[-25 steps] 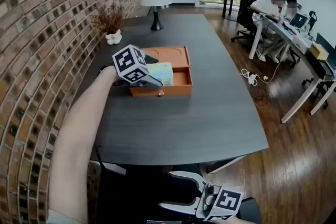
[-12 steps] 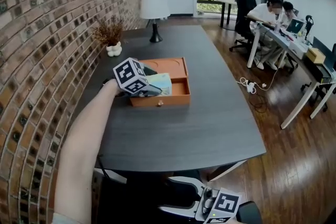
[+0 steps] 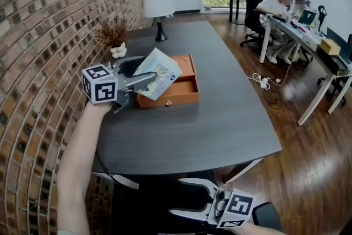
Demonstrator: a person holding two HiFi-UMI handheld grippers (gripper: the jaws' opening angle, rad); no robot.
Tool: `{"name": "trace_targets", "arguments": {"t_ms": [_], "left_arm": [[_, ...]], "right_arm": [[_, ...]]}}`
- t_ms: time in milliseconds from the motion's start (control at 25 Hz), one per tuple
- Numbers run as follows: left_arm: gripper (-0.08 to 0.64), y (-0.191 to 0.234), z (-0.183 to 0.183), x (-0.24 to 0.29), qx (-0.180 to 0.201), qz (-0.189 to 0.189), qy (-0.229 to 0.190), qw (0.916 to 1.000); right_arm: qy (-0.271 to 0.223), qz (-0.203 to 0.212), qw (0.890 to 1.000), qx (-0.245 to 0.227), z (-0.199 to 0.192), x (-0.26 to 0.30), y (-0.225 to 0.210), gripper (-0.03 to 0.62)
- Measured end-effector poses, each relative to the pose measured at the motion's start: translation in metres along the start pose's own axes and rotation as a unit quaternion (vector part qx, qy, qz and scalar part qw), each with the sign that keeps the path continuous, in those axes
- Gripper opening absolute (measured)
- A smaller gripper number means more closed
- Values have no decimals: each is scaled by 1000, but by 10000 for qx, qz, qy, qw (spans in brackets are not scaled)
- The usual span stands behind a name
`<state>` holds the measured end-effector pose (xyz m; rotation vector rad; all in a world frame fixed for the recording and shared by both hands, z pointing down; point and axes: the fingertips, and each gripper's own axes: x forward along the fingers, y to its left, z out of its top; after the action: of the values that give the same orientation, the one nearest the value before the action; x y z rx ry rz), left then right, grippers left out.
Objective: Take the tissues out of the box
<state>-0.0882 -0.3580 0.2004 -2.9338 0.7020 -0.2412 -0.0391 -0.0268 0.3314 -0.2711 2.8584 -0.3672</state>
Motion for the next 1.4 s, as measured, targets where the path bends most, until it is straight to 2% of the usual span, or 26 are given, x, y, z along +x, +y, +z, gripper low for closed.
{"name": "trace_targets", "arguments": {"t_ms": [40, 120, 200, 280, 400, 520, 720, 880, 920, 1120, 1400], "left_arm": [[337, -10, 6, -15, -364, 29, -486, 9982], [337, -36, 5, -45, -998, 59, -1343, 9859], [337, -70, -4, -74, -1457, 109, -2037, 9681], [336, -102, -19, -100, -1887, 161, -2560, 9479], [336, -136, -42, -130, -2348, 351, -3024, 9231], [336, -161, -55, -147, -2431, 534, -3256, 9122], [336, -193, -56, -167, -2533, 554, -3690, 8925], [336, -217, -68, -171, -2664, 506, -3868, 8814], [336, -222, -72, -169, -2696, 467, -3849, 8815], [336, -241, -95, -155, -2842, 319, -3423, 8950], [336, -247, -93, -153, -2886, 212, -3408, 8945]], "right_arm": [[6, -6, 10000, -3, 0, 0, 0, 331], [34, -3, 10000, -26, -1, 1, 1, 331], [61, 8, 10000, -53, -1, 2, 2, 331], [71, 7, 10000, -67, -2, 2, 4, 331], [85, 14, 9999, -97, -2, 4, 5, 330], [129, 22, 9998, -144, -2, 7, 6, 331], [119, -63, 9998, -174, -3, 7, 7, 330], [-16, -131, 9999, 94, -2, 4, 0, 330], [-49, -141, 9997, 179, -1, 2, -1, 330], [-142, -115, 9995, 266, 2, -3, -2, 330], [-46, 0, 9999, 124, 1, -2, 9, 330]]}}
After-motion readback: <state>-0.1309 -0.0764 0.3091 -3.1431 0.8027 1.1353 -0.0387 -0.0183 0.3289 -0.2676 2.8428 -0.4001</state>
